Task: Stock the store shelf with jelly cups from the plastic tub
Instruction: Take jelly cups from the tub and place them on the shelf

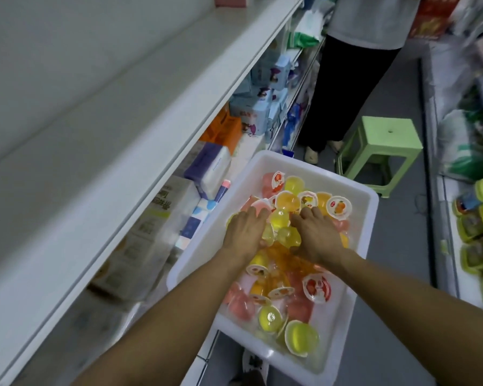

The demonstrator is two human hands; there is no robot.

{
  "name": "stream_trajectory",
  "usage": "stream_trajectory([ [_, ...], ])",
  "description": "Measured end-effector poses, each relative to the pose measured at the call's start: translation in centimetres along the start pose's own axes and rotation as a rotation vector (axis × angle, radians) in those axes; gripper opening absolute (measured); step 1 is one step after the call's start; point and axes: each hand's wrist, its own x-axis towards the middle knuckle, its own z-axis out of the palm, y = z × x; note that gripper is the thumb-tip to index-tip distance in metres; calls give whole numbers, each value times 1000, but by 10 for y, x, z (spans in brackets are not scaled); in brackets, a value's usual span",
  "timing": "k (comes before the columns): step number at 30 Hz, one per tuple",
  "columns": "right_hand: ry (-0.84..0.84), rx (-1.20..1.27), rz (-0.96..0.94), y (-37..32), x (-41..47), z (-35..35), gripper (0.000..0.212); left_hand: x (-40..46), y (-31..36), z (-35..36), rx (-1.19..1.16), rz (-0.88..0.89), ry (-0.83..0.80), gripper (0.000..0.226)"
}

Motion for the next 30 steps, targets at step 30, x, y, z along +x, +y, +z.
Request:
stream_trajectory([
  [30,-70,981,-561,-187,-287,-80,50,-459,63,-104,-1055,-902,631,50],
])
